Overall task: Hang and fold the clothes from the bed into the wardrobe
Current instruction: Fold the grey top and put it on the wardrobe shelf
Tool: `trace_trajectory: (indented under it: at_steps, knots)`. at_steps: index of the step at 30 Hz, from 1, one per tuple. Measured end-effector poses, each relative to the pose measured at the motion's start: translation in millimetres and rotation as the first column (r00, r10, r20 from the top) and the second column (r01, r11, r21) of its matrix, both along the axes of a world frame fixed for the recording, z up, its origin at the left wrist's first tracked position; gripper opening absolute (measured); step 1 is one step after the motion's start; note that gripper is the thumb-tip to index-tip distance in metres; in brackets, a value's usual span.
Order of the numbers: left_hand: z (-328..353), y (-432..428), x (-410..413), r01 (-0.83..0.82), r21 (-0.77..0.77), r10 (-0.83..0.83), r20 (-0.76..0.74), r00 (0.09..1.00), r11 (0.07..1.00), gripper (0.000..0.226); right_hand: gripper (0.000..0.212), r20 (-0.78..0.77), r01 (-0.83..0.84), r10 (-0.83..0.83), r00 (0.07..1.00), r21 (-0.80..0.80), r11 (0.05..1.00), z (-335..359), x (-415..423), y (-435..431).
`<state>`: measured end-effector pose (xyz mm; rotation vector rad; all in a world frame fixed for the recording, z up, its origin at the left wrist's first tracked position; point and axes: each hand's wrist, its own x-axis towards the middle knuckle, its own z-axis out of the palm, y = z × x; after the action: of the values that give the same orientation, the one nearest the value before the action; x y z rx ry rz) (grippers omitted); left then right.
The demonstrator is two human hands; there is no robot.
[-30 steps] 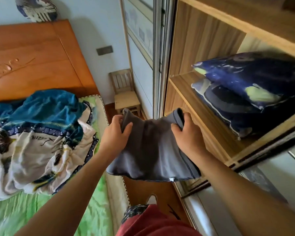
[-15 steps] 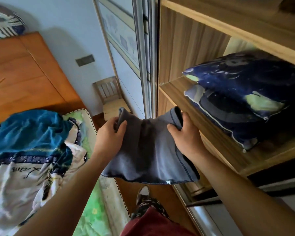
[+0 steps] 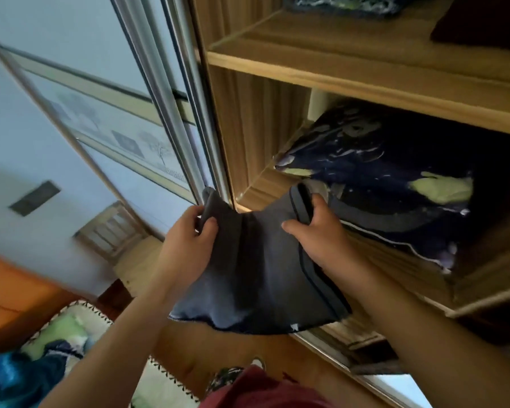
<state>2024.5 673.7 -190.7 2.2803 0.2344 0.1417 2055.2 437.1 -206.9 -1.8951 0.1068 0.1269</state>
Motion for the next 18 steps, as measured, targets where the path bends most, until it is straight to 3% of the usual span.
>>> trace_trajectory:
  at_steps: [4,7,10,13,18]
  knots:
    - [21.9,0.4,32.6,0.121,-0.019,-0.122,-0.021,0.992,0.992,0.011,0.034,-0.027,0.091,-0.089,0.996,0.063,0.994,26.1,-2.3,-10.8]
    - [44.1,-10.2,42.3,0.214,-0.043,-0.215,-0.023,0.976,0.976,0.016,0.042,-0.054,0.15,-0.146,0.988,0.086,0.985,49.9,-13.5,-26.4]
    - [73.1,-23.2,45.0,0.303,-0.126,-0.305,-0.001,0.952,0.945,0.02,0.053,-0.052,0.195,-0.19,0.98,0.103,0.975,77.2,-29.8,-42.2]
    - [108.8,-34.8,43.9,0.373,-0.211,-0.373,0.039,0.927,0.904,0.022,0.042,-0.011,0.227,-0.228,0.974,0.156,0.961,111.2,-47.2,-56.0]
    - [166.6,-54.7,45.6,0.484,-0.352,-0.489,0.083,0.868,0.801,0.021,0.045,0.059,0.266,-0.282,0.957,0.201,0.943,174.8,-73.0,-75.2]
